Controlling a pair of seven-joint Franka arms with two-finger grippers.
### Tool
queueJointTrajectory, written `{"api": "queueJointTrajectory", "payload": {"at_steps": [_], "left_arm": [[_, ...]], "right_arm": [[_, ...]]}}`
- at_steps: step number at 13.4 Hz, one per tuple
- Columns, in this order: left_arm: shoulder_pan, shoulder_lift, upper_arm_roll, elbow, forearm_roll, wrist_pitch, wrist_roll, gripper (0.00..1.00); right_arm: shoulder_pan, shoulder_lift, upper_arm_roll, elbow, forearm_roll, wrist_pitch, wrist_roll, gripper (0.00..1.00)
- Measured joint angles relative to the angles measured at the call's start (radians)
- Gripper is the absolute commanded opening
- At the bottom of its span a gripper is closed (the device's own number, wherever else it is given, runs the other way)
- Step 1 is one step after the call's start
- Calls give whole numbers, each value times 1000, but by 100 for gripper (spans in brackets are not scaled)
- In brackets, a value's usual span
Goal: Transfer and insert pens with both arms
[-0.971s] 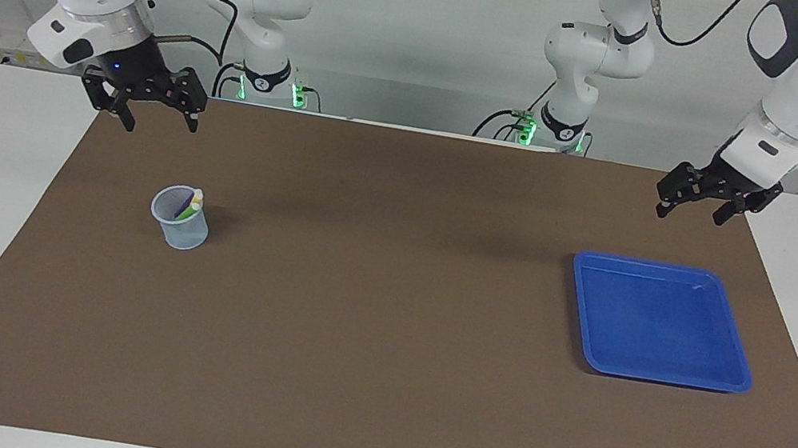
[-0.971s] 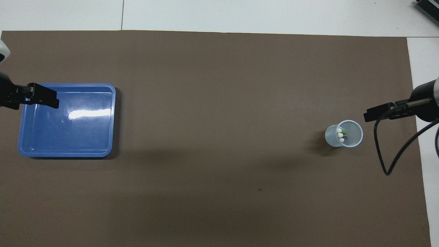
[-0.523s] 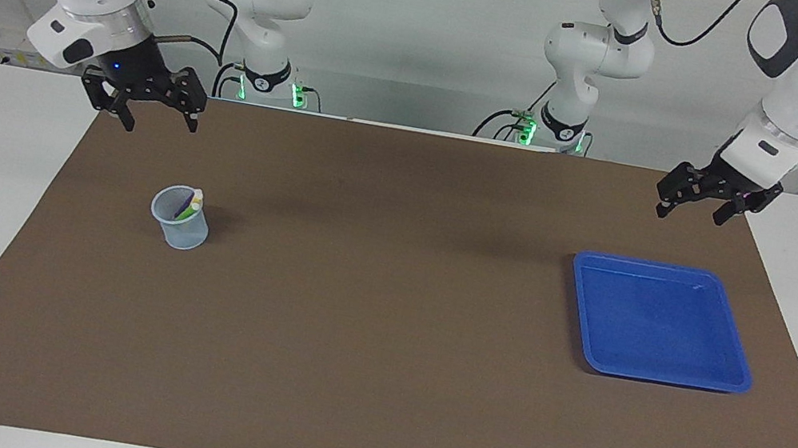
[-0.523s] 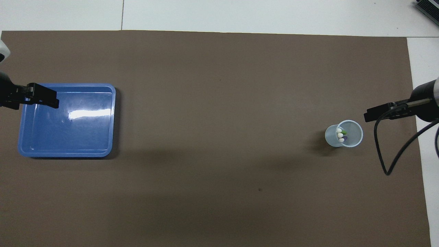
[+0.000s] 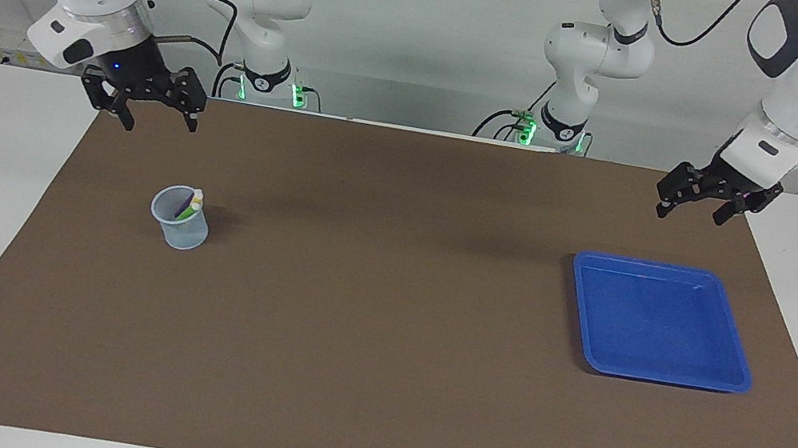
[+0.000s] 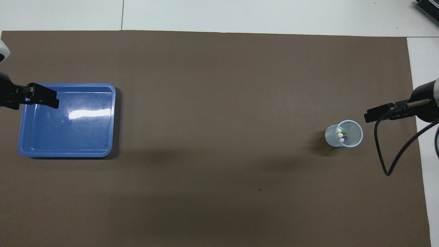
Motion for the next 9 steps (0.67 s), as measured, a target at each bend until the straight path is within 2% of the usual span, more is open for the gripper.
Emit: {"api": "queueJointTrajectory", "payload": {"at_steps": [9], "left_arm": [[0, 0, 1, 0, 0, 1, 0, 100]], "right_arm": [[0, 0, 4, 0, -18, -2, 0, 100]]}}
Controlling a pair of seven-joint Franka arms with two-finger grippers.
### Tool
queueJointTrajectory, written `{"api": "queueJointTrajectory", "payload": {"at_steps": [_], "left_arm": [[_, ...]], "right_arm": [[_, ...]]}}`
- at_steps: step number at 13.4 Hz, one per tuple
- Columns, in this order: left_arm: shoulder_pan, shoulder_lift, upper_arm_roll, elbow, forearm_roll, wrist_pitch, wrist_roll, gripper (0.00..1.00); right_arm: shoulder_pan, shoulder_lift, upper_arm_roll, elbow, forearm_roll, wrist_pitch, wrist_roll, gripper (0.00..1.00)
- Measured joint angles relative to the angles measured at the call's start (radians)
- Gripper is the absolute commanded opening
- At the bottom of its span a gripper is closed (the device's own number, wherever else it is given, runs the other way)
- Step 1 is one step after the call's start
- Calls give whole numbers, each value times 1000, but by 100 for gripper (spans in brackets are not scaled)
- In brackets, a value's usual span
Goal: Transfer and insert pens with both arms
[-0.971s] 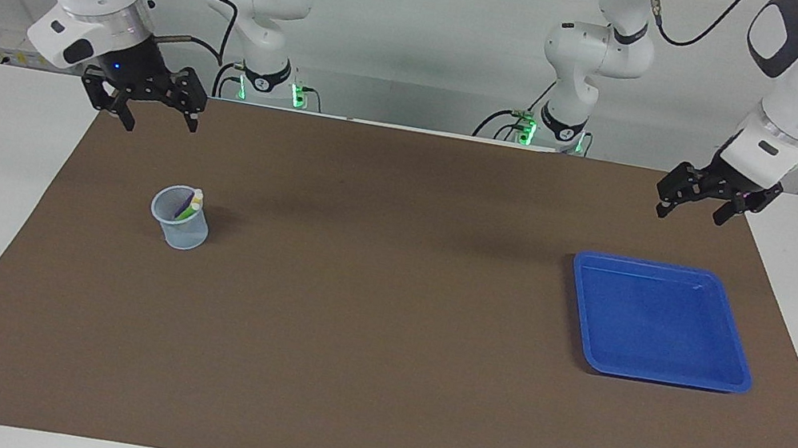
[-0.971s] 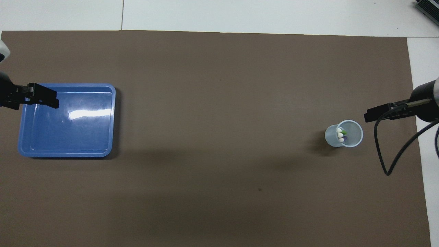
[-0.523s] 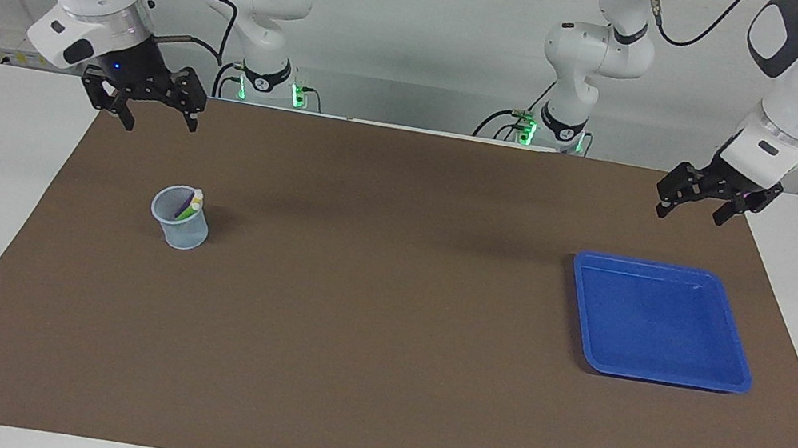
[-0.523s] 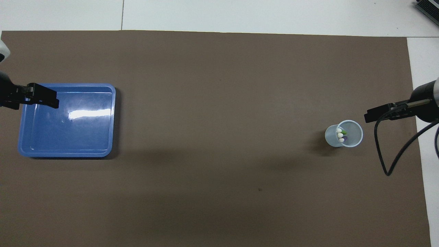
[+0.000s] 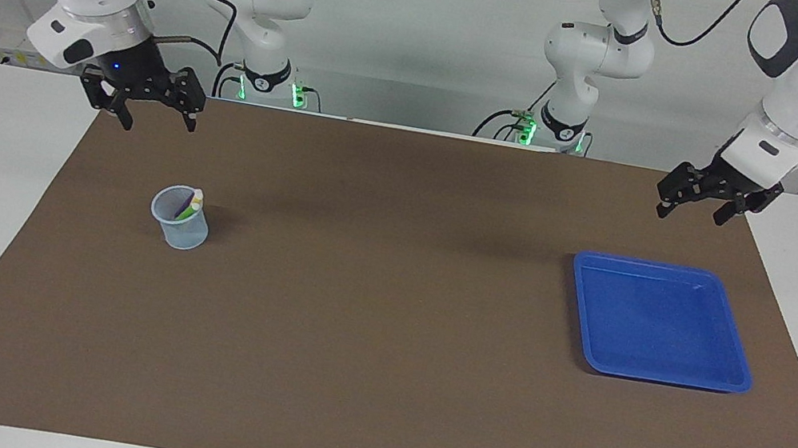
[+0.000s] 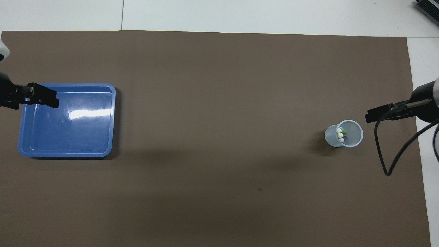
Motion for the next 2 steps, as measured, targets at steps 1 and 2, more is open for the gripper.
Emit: {"api": "queueJointTrajectory", "payload": {"at_steps": [1, 2], "left_arm": [[0, 0, 0, 0, 0, 0, 0, 100], [0, 0, 0, 0, 0, 0, 0, 100]], "right_arm": [[0, 0, 1, 0, -2, 0, 0, 100], [0, 0, 1, 0, -3, 0, 0, 100]]}}
